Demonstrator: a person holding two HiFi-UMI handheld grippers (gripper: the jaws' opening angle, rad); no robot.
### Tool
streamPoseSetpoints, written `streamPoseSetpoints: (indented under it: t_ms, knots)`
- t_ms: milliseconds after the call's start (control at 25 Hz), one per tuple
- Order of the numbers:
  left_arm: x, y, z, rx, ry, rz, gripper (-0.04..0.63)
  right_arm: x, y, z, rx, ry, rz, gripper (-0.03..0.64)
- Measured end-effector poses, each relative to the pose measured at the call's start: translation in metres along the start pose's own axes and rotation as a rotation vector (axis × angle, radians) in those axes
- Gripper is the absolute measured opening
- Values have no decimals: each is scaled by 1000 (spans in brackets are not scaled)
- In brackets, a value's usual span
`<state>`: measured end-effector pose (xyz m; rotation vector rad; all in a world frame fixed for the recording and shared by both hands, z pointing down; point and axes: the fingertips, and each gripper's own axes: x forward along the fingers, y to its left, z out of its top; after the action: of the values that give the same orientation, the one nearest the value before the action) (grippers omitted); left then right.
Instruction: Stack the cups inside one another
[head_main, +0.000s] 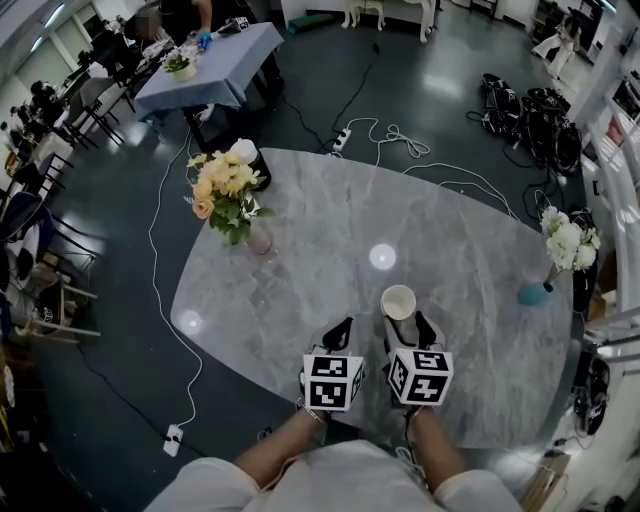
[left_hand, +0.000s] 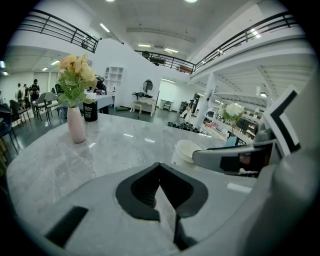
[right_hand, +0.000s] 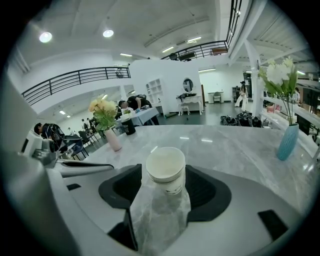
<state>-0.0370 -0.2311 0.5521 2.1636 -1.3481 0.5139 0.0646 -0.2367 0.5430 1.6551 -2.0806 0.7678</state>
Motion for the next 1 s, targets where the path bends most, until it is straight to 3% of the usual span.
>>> streamPoseSetpoints:
  t_ms: [600,760,1000]
  knots:
    - [-22,-1,2,3,-36,5,-3,-26,1,13,23,-83,-31,221]
    - [-33,-2,2,4,-49,4,-3,-38,3,14,10,-103,-55,139]
    - [-50,-1,-5,6,-66,-3,-3,-54,12,11,-2,-123,-67,85]
